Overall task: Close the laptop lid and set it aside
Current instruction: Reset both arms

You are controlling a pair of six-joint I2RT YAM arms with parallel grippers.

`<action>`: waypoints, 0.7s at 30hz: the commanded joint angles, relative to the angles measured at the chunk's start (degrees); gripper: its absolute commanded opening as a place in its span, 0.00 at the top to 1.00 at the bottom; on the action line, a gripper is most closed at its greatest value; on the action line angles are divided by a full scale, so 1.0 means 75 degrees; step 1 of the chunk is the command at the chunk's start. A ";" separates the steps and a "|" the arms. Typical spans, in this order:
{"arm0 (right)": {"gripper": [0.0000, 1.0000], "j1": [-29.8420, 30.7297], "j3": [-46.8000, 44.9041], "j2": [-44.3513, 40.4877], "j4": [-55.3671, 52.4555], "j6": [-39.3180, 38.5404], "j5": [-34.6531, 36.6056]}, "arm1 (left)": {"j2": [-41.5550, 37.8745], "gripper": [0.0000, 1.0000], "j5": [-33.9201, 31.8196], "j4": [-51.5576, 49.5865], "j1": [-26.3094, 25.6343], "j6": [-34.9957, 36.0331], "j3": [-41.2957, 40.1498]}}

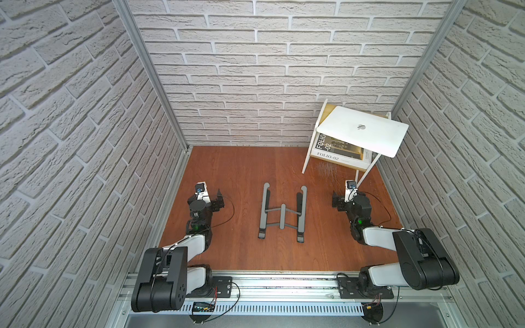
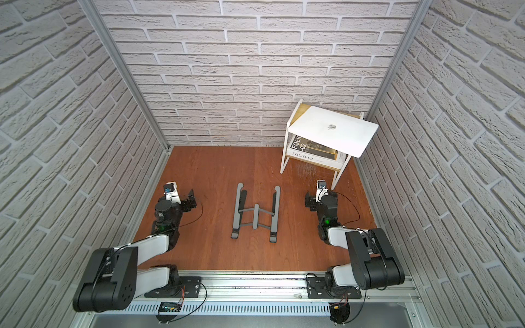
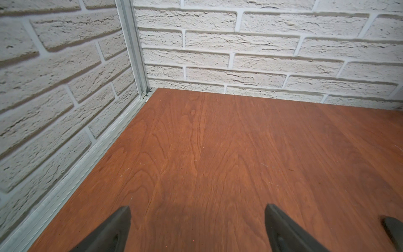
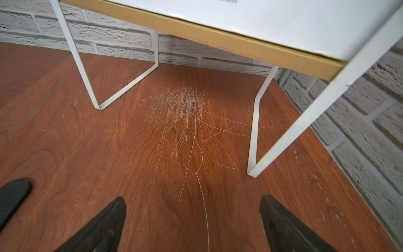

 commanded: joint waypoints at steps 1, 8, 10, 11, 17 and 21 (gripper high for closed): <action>0.01 -0.0066 -0.0124 0.0201 0.0690 0.0188 0.0035 | 0.0301 0.01 -0.0060 0.0621 0.0025 -0.0055 -0.0019; 0.01 -0.0162 -0.0229 0.0345 0.1005 0.0289 0.0007 | 0.1286 0.02 -0.0314 0.1217 0.0058 -0.0142 0.0150; 0.01 -0.0176 -0.0206 0.0343 0.0958 0.0291 -0.0040 | 0.1681 0.02 -0.0082 0.1374 0.0067 -0.0067 0.0250; 0.01 -0.0186 -0.0189 0.0345 0.0932 0.0290 -0.0059 | 0.1819 0.01 -0.0002 0.1522 0.0063 -0.0034 0.0230; 0.01 -0.0237 -0.0094 0.0357 0.0768 0.0317 -0.0180 | 0.2101 0.02 0.0194 0.1192 0.0058 0.0018 0.0528; 0.01 -0.0308 0.0007 0.0471 0.0647 0.0376 -0.0256 | 0.2286 0.01 0.0289 0.0832 0.0047 0.0078 0.0811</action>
